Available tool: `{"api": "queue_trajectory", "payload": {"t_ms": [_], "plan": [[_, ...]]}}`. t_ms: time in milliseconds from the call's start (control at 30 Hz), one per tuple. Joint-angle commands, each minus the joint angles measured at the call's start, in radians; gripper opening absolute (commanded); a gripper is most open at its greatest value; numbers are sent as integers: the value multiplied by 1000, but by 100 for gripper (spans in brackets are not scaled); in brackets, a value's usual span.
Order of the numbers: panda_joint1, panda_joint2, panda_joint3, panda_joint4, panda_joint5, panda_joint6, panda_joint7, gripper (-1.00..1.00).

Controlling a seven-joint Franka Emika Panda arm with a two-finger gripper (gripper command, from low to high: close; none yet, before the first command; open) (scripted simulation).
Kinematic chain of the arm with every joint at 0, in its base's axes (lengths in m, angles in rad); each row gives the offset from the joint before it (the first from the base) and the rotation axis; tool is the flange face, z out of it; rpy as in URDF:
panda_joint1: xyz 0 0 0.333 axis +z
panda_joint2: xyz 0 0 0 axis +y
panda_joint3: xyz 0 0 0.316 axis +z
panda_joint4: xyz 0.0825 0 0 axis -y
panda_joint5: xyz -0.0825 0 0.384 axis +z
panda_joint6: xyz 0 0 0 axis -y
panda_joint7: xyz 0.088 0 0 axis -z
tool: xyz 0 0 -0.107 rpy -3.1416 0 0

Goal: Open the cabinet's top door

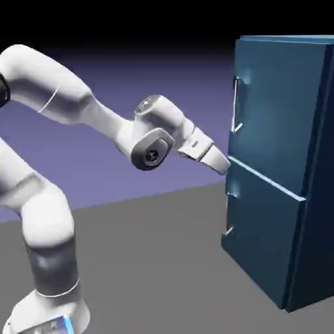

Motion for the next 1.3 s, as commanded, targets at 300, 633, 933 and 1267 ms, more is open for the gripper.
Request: {"api": "queue_trajectory", "payload": {"t_ms": [300, 633, 933, 1267], "plan": [[-239, -203, 199, 50, 435, -117, -181, 0], [-479, -405, 397, 99, 870, -235, -362, 0], [-694, -587, 576, 144, 1261, -341, -525, 0], [-933, -790, 775, 194, 1696, -458, -706, 0]]}}
